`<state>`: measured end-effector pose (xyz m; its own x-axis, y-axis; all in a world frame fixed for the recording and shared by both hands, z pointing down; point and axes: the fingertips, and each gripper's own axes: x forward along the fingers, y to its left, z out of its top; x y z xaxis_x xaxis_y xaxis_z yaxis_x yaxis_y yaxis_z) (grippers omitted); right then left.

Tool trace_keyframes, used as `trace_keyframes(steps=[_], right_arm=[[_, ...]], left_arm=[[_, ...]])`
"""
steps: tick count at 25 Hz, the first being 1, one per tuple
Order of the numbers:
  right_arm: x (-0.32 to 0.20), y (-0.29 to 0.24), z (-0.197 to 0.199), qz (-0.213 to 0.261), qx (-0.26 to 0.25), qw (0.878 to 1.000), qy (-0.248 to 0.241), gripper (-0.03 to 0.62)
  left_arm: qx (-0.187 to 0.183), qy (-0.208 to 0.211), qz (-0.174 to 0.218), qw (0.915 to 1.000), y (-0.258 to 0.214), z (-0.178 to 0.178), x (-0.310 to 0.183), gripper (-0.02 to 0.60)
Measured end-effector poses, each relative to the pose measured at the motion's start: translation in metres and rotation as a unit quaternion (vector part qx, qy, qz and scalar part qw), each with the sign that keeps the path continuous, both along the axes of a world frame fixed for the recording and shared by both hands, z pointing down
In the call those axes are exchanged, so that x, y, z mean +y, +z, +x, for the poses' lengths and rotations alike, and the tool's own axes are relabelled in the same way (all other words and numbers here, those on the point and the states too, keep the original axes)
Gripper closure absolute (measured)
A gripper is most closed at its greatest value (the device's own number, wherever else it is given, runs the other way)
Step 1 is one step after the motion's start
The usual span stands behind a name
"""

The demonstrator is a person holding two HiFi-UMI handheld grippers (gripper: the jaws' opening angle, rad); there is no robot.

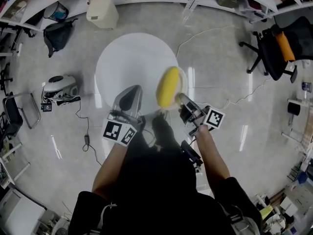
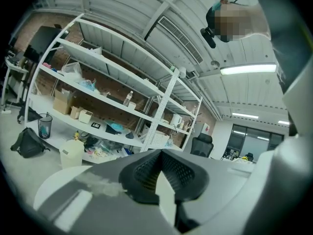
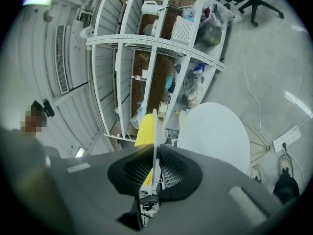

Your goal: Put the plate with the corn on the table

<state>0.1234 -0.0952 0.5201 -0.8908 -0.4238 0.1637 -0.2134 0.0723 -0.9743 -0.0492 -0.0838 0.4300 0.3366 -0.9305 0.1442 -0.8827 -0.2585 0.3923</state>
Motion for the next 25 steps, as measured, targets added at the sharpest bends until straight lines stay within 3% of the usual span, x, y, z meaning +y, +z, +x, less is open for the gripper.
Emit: trace_keyframes(steps=[25], right_arm=[[-0.024, 0.070, -0.012, -0.003, -0.011, 0.999, -0.031, 0.551]], left_arm=[[0.008, 0.000, -0.018, 0.9998, 0.055, 0.008, -0.025, 0.577]])
